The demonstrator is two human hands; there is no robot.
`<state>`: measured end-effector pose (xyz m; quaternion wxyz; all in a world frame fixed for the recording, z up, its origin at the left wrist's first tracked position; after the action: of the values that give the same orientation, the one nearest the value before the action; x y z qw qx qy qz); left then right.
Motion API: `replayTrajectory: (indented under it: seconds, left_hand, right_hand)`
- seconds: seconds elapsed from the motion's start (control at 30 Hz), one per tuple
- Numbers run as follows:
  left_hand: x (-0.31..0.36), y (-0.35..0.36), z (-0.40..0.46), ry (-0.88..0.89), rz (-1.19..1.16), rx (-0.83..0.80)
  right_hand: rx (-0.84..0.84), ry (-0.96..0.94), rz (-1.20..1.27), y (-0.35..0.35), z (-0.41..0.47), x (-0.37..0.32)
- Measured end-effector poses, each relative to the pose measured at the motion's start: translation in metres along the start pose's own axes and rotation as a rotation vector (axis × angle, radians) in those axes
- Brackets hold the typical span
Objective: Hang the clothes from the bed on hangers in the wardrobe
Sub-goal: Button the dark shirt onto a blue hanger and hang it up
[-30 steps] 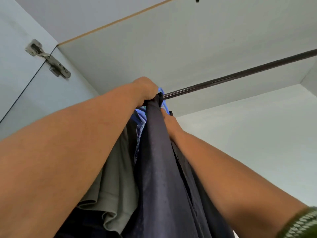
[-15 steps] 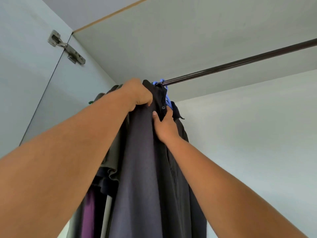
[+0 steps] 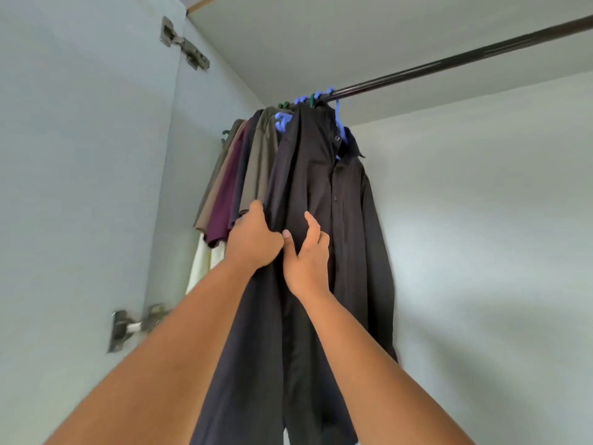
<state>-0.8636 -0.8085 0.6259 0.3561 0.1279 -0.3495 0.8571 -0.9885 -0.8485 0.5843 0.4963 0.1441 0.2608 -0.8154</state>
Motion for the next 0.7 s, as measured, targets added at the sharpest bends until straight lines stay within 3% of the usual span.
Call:
replayTrajectory:
  seconds: [0.4, 0.7]
  left_hand:
    - [-0.086, 0.002, -0.213, -0.145, -0.191, -0.171]
    - [-0.141, -0.075, -0.389, -0.33, -0.202, -0.145]
  right_hand:
    - [-0.171, 0.263, -0.08, 0.068, -0.209, -0.038]
    - [-0.297, 0.4, -0.062, 0.116, -0.364, -0.118]
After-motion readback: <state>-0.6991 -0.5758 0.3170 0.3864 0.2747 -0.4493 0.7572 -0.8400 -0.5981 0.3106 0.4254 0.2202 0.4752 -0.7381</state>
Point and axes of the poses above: each hand's wrist, its own z-axis towards the middle knuckle, its own y-axis out of the palm, x = y × z, the point moved 8 cm from there along z, towards the middle knuckle, and after that the axes turned 14 degrees about -x, right-handed, at the moved point
